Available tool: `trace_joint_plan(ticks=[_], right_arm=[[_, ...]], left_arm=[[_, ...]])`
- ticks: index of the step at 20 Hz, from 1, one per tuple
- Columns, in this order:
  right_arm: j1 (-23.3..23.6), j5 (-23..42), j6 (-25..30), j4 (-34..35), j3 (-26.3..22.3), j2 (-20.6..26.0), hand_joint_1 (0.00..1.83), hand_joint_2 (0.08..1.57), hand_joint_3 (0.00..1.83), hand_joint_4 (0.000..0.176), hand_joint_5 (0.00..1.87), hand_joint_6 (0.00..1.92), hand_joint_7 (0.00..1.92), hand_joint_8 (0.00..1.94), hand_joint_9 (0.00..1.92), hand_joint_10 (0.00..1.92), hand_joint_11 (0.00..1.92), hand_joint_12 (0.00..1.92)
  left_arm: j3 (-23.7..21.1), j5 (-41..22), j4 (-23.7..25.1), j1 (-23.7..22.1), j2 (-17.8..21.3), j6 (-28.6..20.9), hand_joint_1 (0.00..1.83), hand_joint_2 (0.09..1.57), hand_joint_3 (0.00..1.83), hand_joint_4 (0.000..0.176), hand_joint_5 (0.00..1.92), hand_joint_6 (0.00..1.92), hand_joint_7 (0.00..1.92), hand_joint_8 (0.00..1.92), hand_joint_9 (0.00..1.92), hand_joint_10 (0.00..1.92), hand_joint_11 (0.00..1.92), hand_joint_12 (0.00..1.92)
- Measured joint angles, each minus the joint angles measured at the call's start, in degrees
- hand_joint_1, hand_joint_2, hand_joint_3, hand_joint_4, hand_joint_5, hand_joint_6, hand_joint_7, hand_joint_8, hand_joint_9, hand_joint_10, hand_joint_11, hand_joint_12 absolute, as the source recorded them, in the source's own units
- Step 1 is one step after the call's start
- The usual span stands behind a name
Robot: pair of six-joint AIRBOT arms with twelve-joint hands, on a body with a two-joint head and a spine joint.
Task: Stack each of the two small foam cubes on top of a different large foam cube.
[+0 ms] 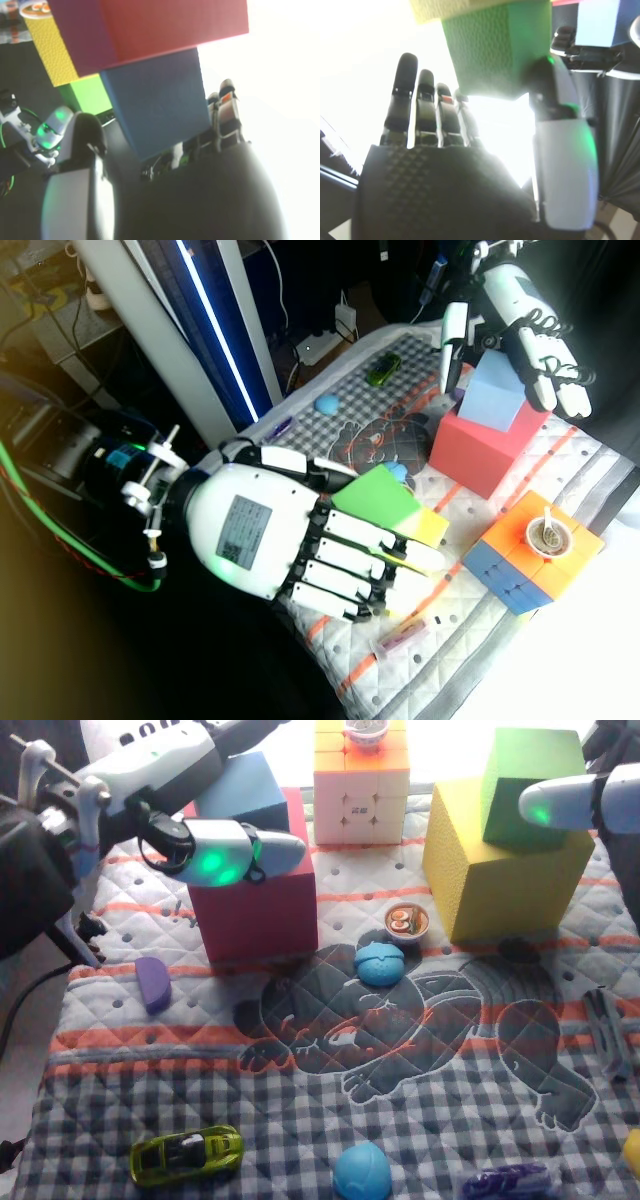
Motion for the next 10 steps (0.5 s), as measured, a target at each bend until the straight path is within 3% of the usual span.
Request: trace_joint_plan(ticks=[1,2,4,5,6,7,8,10], right_arm=[[0.00,0.02,0.00,0.07,-0.70,0.44,0.63,1.04,0.00,0.088,0.00,0.00,0.00,0.00,0.00,0.00,0.00,1.56],[0.00,0.24,0.00,-0.26,-1.68,1.29,0.56,1.03,0.00,0.115,0.00,0.00,0.00,0.00,0.00,0.00,0.00,1.42],[0.00,2.23,0.00,-0.28,-2.99,2.78,0.55,1.04,0.00,0.121,0.00,0.00,0.00,0.00,0.00,0.00,0.00,1.31],[0.02,3.58,0.00,-0.13,-3.74,3.76,0.56,1.02,0.00,0.119,0.00,0.00,0.00,0.00,0.00,0.00,0.00,1.16],[0.00,5.07,-0.02,0.09,-4.59,4.81,0.56,1.00,0.00,0.117,0.00,0.00,0.00,0.00,0.00,0.00,0.00,0.89],[0.00,6.73,0.00,0.20,-5.75,6.03,0.55,0.99,0.00,0.105,0.00,0.00,0.00,0.00,0.00,0.00,0.00,0.41],[0.00,7.61,-0.02,0.09,-6.36,6.69,0.58,0.98,0.00,0.096,0.00,0.00,0.00,0.00,0.00,0.00,0.00,0.08],[0.02,10.91,-0.02,0.00,-8.72,8.50,0.58,0.98,0.02,0.163,0.00,0.00,0.00,0.00,0.00,0.00,0.00,1.32]], left_arm=[[-0.70,-0.87,0.24,0.26,0.61,0.00,0.78,1.10,0.00,0.176,0.00,0.00,0.00,0.00,0.00,0.00,0.00,0.00],[-1.31,-1.44,0.28,0.35,1.38,0.07,0.77,1.12,0.00,0.176,0.00,0.00,0.00,0.00,0.00,0.00,0.00,0.00],[-2.93,-5.14,0.35,1.16,3.37,0.00,0.71,1.10,0.00,0.176,0.00,0.00,0.00,0.00,0.00,0.00,0.00,0.00],[-3.85,-7.30,0.35,1.84,4.39,0.04,0.65,1.07,0.00,0.176,0.00,0.00,0.00,0.00,0.00,0.00,0.00,0.00],[-4.57,-8.63,0.28,2.23,5.20,0.02,0.56,1.04,0.00,0.176,0.00,0.00,0.00,0.00,0.00,0.00,0.00,0.00],[-5.33,-10.19,0.44,2.40,5.90,0.02,0.54,1.04,0.00,0.176,0.00,0.00,0.00,0.00,0.00,0.00,0.00,0.00],[-5.88,-11.08,0.76,2.40,6.32,0.04,0.59,1.06,0.00,0.176,0.00,0.00,0.00,0.00,0.00,0.00,0.00,0.00],[-8.41,-15.67,2.82,3.61,8.22,0.00,0.59,1.05,0.00,0.176,0.00,0.00,0.00,0.00,0.00,0.00,0.00,0.00]])
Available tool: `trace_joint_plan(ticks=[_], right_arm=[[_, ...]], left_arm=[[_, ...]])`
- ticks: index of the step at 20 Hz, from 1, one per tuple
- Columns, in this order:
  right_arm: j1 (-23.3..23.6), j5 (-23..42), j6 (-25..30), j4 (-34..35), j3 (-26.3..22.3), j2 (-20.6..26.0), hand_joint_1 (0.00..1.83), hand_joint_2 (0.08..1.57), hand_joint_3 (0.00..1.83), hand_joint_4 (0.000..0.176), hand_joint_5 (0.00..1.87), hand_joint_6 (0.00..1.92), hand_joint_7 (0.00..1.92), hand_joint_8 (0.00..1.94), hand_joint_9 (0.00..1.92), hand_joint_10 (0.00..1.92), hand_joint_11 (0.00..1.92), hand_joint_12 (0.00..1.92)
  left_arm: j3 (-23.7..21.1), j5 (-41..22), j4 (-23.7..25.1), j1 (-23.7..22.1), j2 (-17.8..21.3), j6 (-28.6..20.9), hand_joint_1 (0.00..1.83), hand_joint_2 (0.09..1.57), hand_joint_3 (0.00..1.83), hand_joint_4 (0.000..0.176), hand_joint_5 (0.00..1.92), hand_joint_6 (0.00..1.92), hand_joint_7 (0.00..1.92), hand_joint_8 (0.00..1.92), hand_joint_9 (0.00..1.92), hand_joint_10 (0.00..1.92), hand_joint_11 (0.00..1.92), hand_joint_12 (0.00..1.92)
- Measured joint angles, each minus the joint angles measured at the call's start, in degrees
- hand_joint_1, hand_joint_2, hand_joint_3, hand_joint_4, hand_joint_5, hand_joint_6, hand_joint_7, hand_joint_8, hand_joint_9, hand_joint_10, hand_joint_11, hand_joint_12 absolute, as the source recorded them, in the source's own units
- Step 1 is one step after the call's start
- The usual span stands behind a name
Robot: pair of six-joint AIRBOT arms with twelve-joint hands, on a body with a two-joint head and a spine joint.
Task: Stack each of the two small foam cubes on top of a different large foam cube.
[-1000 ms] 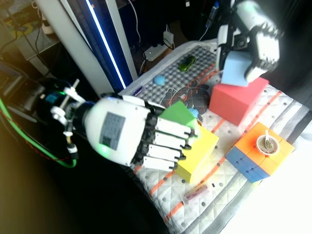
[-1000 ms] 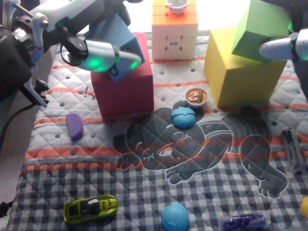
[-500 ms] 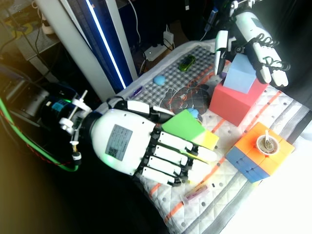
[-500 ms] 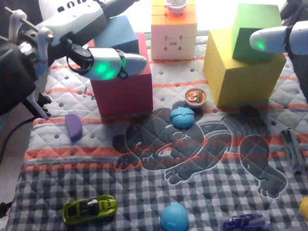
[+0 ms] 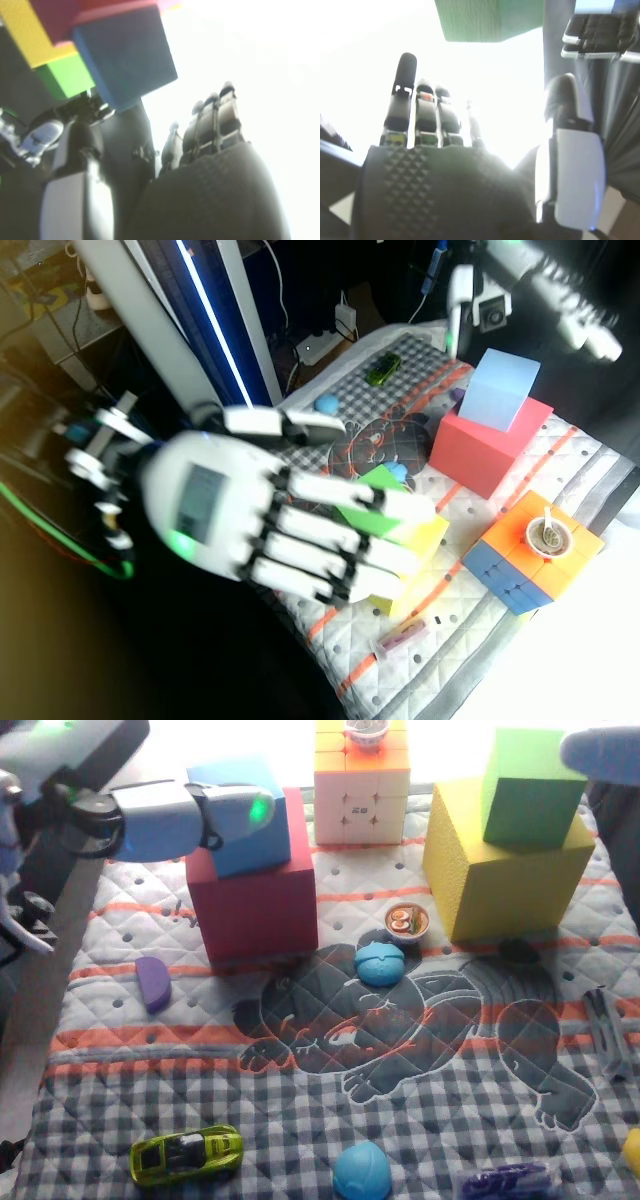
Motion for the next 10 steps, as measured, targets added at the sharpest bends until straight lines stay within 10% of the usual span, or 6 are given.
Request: trace_joint_plan(ticks=[4,5,7,9,10], right_arm=[[-3.80,10.16,-0.07,-1.36,-5.46,4.24,0.54,1.03,0.02,0.148,0.00,0.00,0.00,0.00,0.00,0.00,0.00,1.81],[-5.31,12.20,-0.04,-1.11,-6.40,4.79,0.52,1.04,0.01,0.155,0.00,0.00,0.00,0.00,0.00,0.00,0.00,1.77],[-8.35,16.41,-0.02,-1.22,-8.24,6.08,0.51,0.99,0.00,0.126,0.00,0.00,0.00,0.00,0.00,0.00,0.00,1.53],[-13.07,23.12,0.00,-1.55,-8.48,6.32,0.51,1.02,0.00,0.106,0.00,0.00,0.00,0.00,0.00,0.00,0.00,1.21],[-15.76,26.18,-0.02,-1.18,-8.39,6.29,0.48,1.04,0.01,0.085,0.00,0.00,0.00,0.00,0.00,0.00,0.00,0.62]], left_arm=[[-3.98,-9.42,2.62,5.92,4.68,-4.81,0.59,1.00,0.00,0.176,0.00,0.00,0.00,0.00,0.00,0.00,0.00,0.00],[-3.98,-11.17,2.58,6.84,5.18,-6.67,0.62,0.96,0.02,0.176,0.00,0.00,0.00,0.00,0.11,0.20,0.00,1.27],[-4.00,-15.02,3.34,9.18,6.08,-11.93,0.63,0.98,0.02,0.176,0.00,0.00,0.00,0.00,0.00,0.05,0.00,1.86],[-4.63,-18.82,5.77,12.72,7.13,-18.56,0.68,1.01,0.02,0.176,0.00,0.00,0.00,0.00,0.00,0.00,0.00,1.92],[-4.63,-20.68,6.36,14.36,7.23,-21.00,0.69,1.04,0.01,0.176,0.00,0.00,0.00,0.00,0.00,0.00,0.00,1.64]])
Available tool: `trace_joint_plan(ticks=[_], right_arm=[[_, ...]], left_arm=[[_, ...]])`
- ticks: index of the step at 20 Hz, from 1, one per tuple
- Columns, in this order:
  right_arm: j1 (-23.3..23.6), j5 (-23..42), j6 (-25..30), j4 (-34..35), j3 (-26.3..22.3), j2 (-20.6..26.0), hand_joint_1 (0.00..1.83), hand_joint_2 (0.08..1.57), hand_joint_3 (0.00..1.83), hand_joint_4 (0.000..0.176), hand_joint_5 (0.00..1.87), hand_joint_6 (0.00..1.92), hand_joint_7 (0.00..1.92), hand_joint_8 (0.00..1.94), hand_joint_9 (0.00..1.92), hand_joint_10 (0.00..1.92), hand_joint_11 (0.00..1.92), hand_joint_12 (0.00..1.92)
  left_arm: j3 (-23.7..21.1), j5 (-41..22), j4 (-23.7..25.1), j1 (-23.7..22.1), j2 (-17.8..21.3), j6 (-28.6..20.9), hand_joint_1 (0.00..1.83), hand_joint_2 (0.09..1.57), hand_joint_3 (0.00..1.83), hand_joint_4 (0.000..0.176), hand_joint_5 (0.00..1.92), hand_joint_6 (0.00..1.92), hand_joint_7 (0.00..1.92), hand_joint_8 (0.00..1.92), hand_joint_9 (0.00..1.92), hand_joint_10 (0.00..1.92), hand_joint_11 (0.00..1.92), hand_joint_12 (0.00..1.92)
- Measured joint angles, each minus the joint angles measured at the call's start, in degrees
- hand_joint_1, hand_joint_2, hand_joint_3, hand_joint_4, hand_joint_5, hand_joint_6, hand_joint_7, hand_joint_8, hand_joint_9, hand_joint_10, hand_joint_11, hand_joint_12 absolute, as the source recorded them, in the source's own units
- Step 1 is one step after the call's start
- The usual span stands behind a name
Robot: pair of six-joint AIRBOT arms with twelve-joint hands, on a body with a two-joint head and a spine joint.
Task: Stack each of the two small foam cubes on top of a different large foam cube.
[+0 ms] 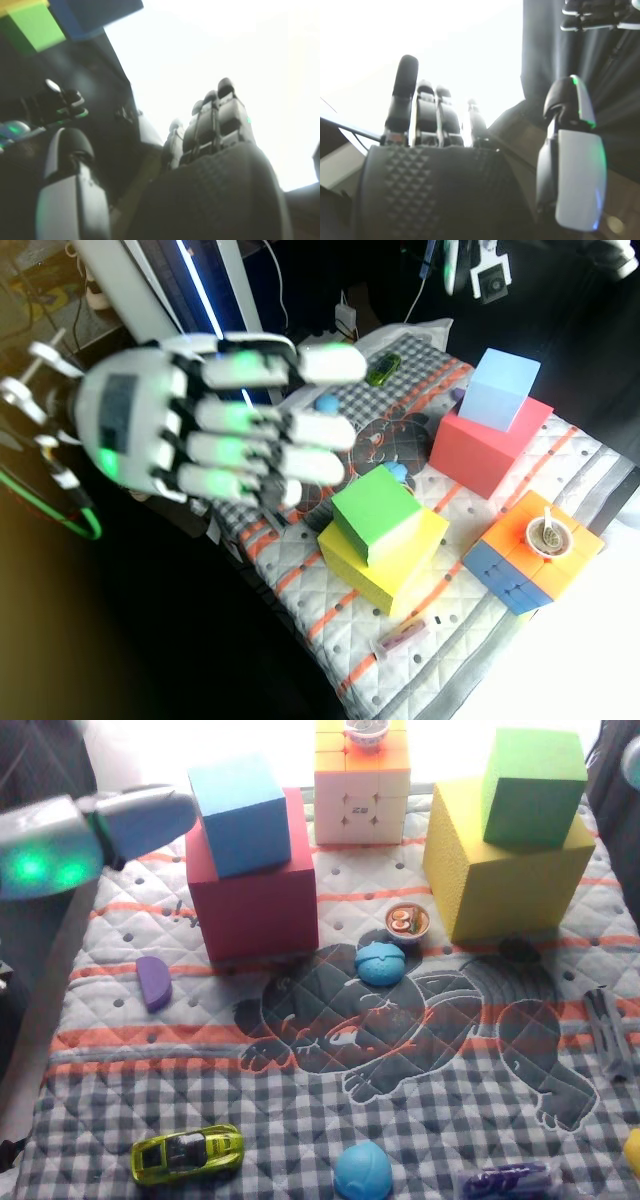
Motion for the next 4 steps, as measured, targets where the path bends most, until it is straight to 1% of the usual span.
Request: trace_joint_plan(ticks=[1,2,3,4], right_arm=[[-2.27,2.62,-0.02,0.07,0.15,-0.07,0.46,1.05,0.01,0.070,0.00,0.00,0.00,0.00,0.00,0.00,0.00,0.12],[-5.31,6.38,-0.02,0.61,0.11,-0.13,0.50,1.06,0.01,0.079,0.00,0.00,0.00,0.00,0.00,0.00,0.00,0.02],[-7.41,9.38,-0.02,1.86,-0.46,-0.15,0.53,1.08,0.02,0.074,0.00,0.00,0.00,0.00,0.00,0.00,0.00,0.00],[-9.81,12.87,0.02,2.99,-1.16,-0.17,0.56,1.10,0.02,0.072,0.00,0.00,0.00,0.00,0.00,0.00,0.00,0.00]], left_arm=[[0.00,-1.70,-0.22,1.31,0.04,-1.79,0.68,1.09,0.00,0.170,0.00,0.00,0.00,0.00,0.00,0.00,0.00,1.08],[0.00,-4.09,-0.50,3.04,0.13,-3.23,0.64,1.12,0.00,0.150,0.00,0.00,0.00,0.00,0.00,0.00,0.00,0.22],[-0.15,-6.21,-0.70,4.42,0.13,-4.33,0.55,1.12,0.01,0.151,0.00,0.00,0.00,0.00,0.00,0.00,0.00,0.04],[-0.85,-8.55,-0.81,6.23,0.42,-5.46,0.54,1.16,0.03,0.123,0.00,0.00,0.00,0.00,0.00,0.00,0.00,0.01]])
